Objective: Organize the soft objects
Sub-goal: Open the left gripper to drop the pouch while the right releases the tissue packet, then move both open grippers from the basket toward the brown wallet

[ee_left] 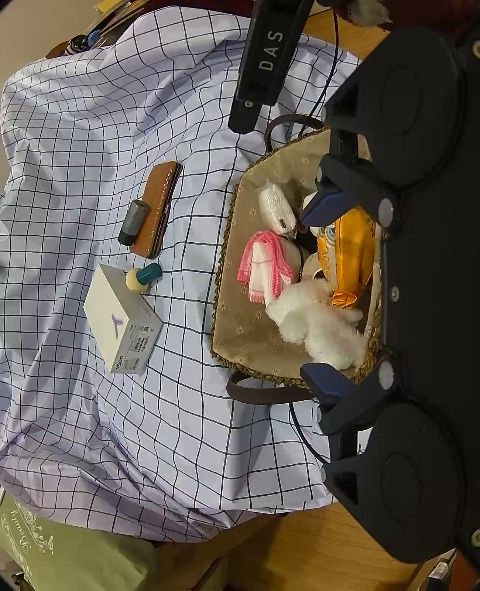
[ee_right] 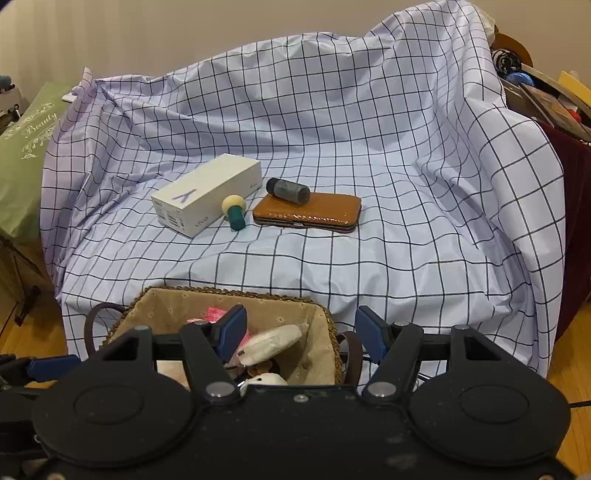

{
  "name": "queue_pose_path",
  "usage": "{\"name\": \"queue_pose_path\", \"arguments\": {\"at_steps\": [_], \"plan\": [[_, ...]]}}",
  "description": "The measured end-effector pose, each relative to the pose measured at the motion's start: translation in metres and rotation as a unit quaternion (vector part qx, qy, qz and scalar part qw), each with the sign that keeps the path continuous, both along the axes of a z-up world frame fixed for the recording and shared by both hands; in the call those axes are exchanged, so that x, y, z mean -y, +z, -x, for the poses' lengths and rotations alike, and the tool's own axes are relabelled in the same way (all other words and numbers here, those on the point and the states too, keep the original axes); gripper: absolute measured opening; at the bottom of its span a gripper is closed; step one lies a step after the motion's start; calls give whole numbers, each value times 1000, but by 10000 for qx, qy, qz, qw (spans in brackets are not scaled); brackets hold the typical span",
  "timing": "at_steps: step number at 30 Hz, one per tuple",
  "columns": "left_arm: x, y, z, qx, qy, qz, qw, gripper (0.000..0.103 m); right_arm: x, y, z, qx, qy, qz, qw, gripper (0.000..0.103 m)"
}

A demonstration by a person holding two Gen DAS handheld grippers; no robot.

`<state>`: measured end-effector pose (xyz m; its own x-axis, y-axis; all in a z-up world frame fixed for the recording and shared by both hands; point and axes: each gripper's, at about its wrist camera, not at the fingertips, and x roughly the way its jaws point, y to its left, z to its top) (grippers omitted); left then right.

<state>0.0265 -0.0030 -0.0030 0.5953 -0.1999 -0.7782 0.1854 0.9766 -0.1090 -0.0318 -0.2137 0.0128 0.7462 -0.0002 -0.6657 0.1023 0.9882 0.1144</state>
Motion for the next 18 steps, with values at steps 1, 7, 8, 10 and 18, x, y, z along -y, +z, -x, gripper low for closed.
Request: {"name": "queue_pose_path", "arguments": {"at_steps": [1,7,8,10,18], "plan": [[0,0,0,3,1,-3,10000,77,0,-1,0,-13,-5,3,10000,65],[0,1,0,24,1,-21,10000,77,-4,-4,1,-75,23,21,10000,65],[1,1,0,23,1,-20,10000,77,-5,-4,1,-82,32,28,10000,65],[1,1,0,25,2,-23,10000,77,-6,-4,1,-92,43,33,9999,65],[1,1,1,36,-3,-28,10000,77,-6,-5,1,-119,47,30,9999,65]]}}
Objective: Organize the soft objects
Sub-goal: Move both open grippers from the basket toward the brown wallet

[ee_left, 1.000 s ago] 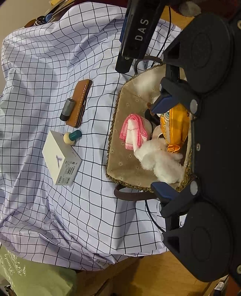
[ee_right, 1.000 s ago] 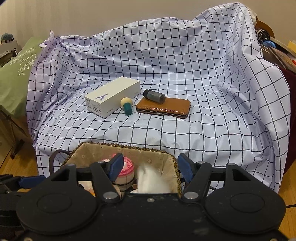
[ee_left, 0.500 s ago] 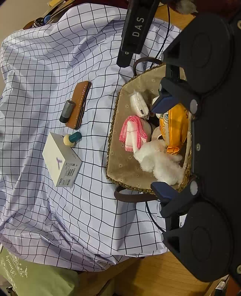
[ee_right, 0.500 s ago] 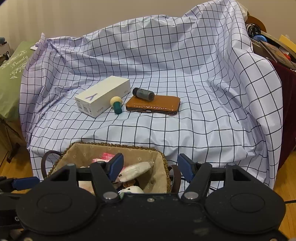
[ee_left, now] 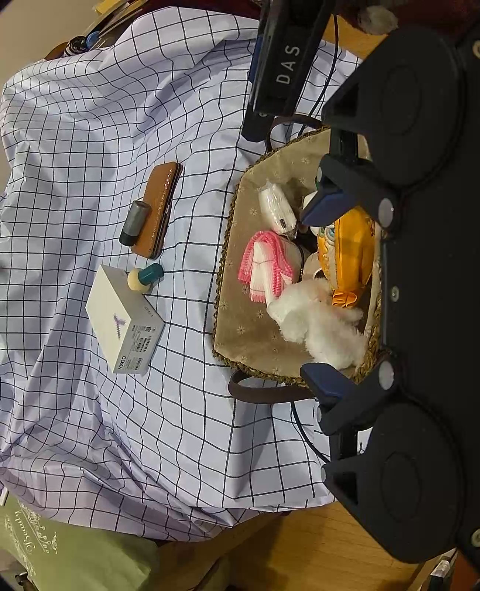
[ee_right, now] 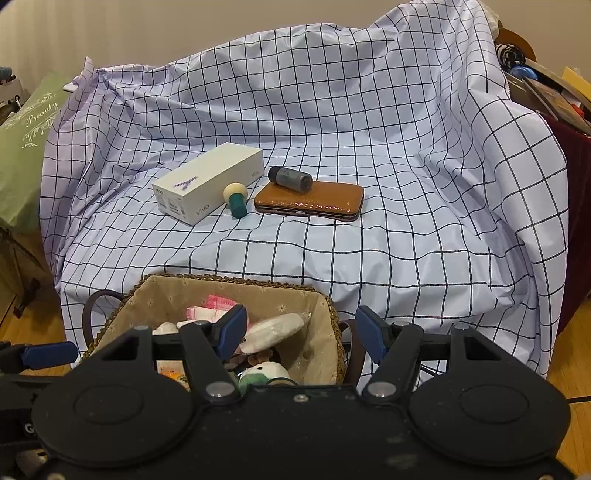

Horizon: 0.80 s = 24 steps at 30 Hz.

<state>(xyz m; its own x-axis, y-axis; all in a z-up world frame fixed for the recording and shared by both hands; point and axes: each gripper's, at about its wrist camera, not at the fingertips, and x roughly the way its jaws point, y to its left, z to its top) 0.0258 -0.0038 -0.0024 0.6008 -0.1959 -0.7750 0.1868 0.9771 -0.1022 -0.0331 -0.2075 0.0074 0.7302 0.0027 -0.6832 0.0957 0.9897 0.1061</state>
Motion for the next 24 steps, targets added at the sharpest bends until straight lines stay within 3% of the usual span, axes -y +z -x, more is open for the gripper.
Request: {"name": "queue_pose_path", "arguments": {"at_steps": [24], "plan": [[-3,2,-5,45,17,-57,10000,77,-1,-5,-5,-136,52,-21,9999,65]]}}
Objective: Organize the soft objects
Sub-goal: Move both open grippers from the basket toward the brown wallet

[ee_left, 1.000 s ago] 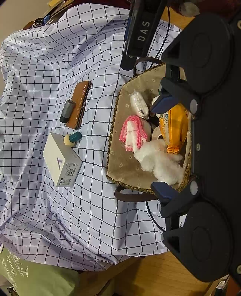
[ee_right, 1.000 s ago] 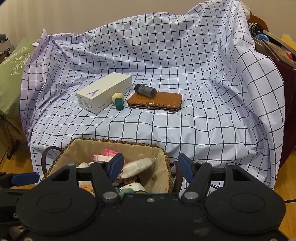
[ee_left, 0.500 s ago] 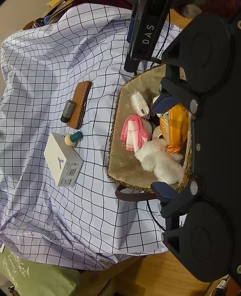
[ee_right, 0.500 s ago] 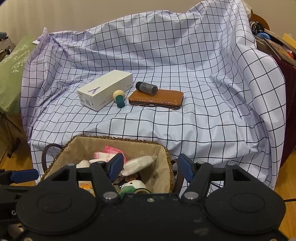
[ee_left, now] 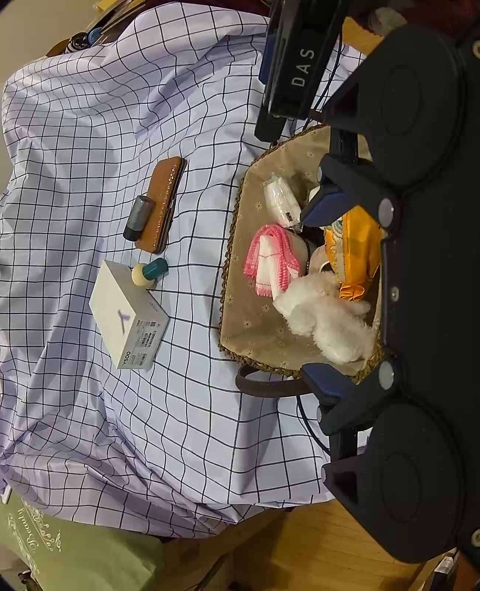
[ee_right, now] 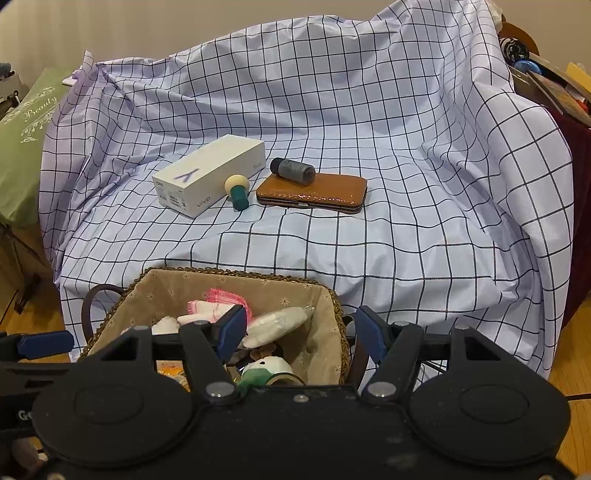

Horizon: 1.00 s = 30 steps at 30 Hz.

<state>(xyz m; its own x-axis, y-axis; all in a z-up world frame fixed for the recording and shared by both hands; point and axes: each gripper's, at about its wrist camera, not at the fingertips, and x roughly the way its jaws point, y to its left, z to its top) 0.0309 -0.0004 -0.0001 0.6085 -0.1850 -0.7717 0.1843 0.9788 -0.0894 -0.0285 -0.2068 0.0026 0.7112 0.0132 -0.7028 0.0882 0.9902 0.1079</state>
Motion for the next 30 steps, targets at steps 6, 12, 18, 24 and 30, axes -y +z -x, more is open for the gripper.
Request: {"name": "queue_pose_path", "arguments": {"at_steps": [6,12,18,24,30], "plan": [[0,2,-5,5,-2,-17,10000,77,-1,-1,-7,-73,-13,22,10000,65],[1,3,-13,0,-38,-53,10000,77,-4,-1,-13,-133,-19,82,9999,65],[1,2,-19,-35,-79,-38,10000,77,-8,-1,-22,-200,16,138,9997,65],[0,3,-28,-36,-100,-55,9999,77,-13,0,-32,-257,53,180,9995,65],[2,3,-37,-54,-158,-105,9998,77,-15,0,-45,-326,48,220,9992,65]]}}
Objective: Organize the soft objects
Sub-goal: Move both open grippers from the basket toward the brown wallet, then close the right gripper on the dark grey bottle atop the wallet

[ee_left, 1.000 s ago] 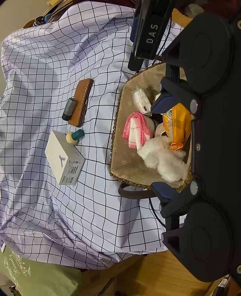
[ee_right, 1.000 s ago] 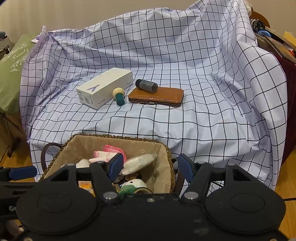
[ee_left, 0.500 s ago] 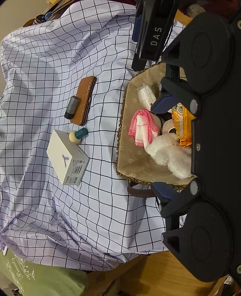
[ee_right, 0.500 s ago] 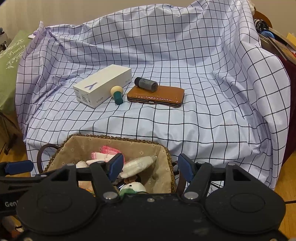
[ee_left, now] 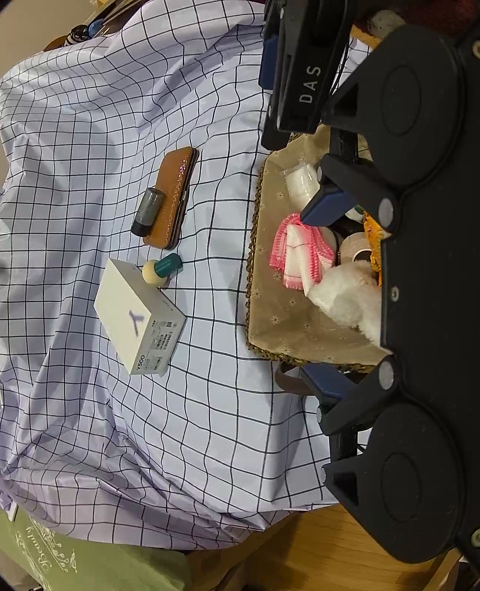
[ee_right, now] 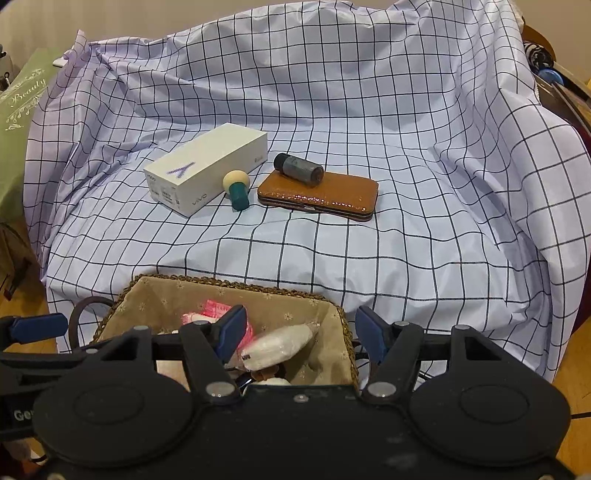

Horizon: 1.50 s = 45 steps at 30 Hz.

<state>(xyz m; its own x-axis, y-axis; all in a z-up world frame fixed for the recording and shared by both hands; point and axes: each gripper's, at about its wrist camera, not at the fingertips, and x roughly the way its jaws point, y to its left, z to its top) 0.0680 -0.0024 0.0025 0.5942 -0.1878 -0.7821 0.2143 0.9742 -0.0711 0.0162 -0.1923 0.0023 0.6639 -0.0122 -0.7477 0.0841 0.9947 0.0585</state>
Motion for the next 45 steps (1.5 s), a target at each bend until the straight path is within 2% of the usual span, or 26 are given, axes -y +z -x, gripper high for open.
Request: {"name": "queue_pose_path", "arguments": {"at_steps": [17,34,45], "plan": [[7,-7,-41,-188,-148,-16,9997,77,-4,-17,-56,-334,-24,101,9994,65],[16,-13,-80,-274,-245,55,9993,77,4,-13,-130,-59,-188,271,9994,65],[22,-21,-102,-423,-286,133,9986,77,9,-29,-188,-87,-288,562,9980,65]]}}
